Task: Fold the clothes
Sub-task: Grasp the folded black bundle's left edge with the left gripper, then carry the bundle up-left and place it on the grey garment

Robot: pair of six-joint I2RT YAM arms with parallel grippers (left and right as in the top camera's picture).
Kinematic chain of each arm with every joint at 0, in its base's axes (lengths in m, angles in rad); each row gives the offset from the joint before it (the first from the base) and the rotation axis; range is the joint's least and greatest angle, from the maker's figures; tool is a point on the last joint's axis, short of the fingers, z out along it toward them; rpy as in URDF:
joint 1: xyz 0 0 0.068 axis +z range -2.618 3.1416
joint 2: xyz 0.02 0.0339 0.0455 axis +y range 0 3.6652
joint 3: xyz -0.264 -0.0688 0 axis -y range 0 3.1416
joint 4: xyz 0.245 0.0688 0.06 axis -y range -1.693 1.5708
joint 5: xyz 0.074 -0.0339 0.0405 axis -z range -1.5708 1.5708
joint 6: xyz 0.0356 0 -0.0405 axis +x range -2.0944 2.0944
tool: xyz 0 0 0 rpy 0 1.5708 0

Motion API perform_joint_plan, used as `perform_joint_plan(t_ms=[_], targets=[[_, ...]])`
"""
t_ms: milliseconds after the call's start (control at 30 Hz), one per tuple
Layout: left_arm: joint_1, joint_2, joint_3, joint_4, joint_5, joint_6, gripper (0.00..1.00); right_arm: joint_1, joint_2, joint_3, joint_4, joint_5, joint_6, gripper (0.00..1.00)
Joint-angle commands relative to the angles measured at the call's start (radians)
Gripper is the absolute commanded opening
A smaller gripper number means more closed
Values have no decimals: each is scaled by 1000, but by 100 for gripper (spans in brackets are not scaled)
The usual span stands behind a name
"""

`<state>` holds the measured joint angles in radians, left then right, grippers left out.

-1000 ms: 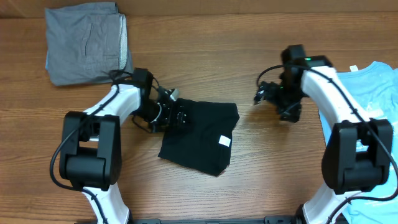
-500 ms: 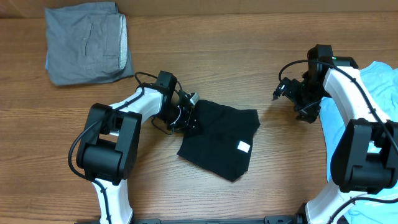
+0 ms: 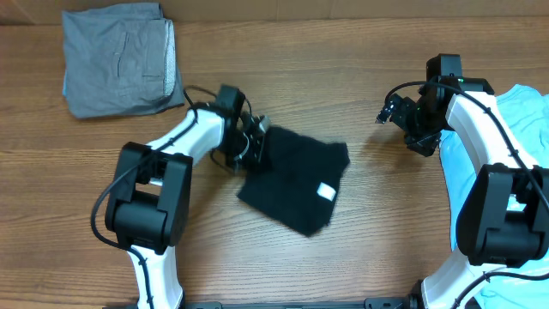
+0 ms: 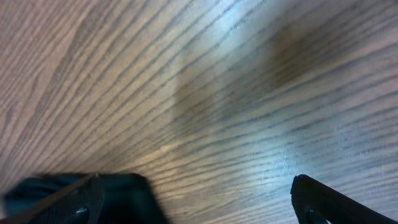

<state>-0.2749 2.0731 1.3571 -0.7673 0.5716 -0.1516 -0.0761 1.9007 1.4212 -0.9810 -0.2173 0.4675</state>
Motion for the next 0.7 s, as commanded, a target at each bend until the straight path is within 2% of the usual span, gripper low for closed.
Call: perform_joint_plan(t_ms=[0,133,300,500,667], targets=[[57,14,136,-18,-239,27,4,2,-31,18,14,6,0,100],[106,14,255,-33,-308,82,4,2,-31,18,15,6,0,100],[156,14,336,-3,-442,85,4,2,-31,18,15,6,0,100],[200,14,348,116,-584,119,4,2,-31,18,15,6,0,100],[229,14,348,240,-639,164,4,2,-31,18,15,6,0,100]])
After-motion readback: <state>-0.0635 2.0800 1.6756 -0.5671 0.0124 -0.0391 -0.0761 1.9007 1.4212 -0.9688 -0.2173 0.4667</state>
